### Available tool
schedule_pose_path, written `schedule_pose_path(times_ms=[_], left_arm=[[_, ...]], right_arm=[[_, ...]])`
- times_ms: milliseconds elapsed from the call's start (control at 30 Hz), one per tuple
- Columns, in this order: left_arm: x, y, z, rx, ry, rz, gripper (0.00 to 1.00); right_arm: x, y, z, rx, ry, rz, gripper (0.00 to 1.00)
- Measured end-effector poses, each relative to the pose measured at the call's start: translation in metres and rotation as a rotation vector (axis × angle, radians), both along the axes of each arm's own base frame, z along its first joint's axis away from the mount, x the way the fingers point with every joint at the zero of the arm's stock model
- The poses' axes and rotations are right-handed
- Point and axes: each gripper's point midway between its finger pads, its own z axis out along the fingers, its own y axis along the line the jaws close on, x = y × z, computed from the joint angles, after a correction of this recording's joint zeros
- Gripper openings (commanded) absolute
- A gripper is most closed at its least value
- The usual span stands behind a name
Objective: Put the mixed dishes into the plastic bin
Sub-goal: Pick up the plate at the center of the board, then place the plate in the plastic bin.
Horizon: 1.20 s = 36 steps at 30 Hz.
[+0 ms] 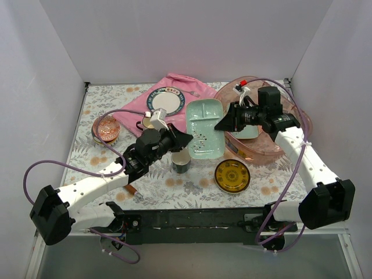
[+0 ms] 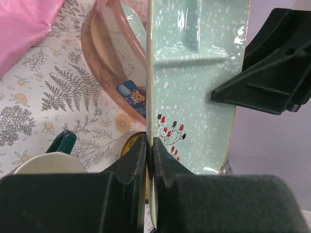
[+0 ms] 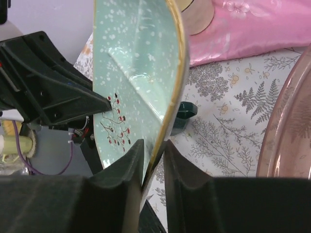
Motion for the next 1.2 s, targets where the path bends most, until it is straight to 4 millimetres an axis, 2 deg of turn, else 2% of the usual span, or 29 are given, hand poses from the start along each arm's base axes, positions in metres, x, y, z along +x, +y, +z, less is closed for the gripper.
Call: schedule_pose_path(times_ms=[67, 167, 200, 267, 300, 400, 500, 633, 733, 867, 1000, 1100, 1200], left_arm=[[0.000, 0.000, 0.001, -0.002, -0.007, 0.010, 0.00], [-0.001, -0.004, 0.006, -0.003, -0.029, 0.011, 0.00], [0.000, -0.003, 0.006, -0.002, -0.032, 0.018, 0.04], [0.000, -0.003, 0.006, -0.001, -0.033, 0.020, 0.24], [0.000, -0.003, 0.006, -0.002, -0.034, 0.020, 0.50], [0.001, -0.003, 0.022, -0.047, -0.064, 0.022, 0.82], [-0.002, 0.003, 0.046, -0.091, -0.122, 0.025, 0.98], [-0.014, 0.017, 0.075, -0.109, -0.212, 0.019, 0.98], [-0.020, 0.027, 0.081, -0.053, -0.261, 0.013, 0.98], [-0.021, 0.042, 0.072, 0.094, -0.279, 0.026, 0.98], [-0.021, 0.068, 0.052, 0.264, -0.275, 0.075, 0.98], [-0.022, 0.090, 0.040, 0.360, -0.275, 0.123, 0.98], [-0.028, 0.112, 0.022, 0.417, -0.280, 0.163, 0.98]], right_arm=[[0.005, -0.001, -0.001, 0.002, 0.021, -0.035, 0.02], [0.012, -0.003, -0.004, -0.006, 0.032, -0.078, 0.01], [0.013, -0.003, -0.004, -0.007, 0.037, -0.085, 0.01], [0.014, -0.003, -0.004, -0.006, 0.040, -0.089, 0.01], [0.014, -0.004, -0.004, -0.005, 0.042, -0.092, 0.01], [0.015, -0.010, -0.005, -0.003, 0.047, -0.088, 0.01], [0.021, -0.021, -0.006, -0.003, 0.059, -0.102, 0.01], [0.038, -0.046, 0.004, -0.010, 0.023, -0.156, 0.01], [0.053, -0.068, 0.020, -0.028, -0.038, -0.195, 0.01], [0.077, -0.104, 0.043, -0.053, -0.128, -0.246, 0.01], [0.102, -0.138, 0.053, -0.112, -0.193, -0.284, 0.01], [0.118, -0.154, 0.049, -0.169, -0.227, -0.281, 0.01], [0.130, -0.164, 0.037, -0.220, -0.228, -0.275, 0.01]])
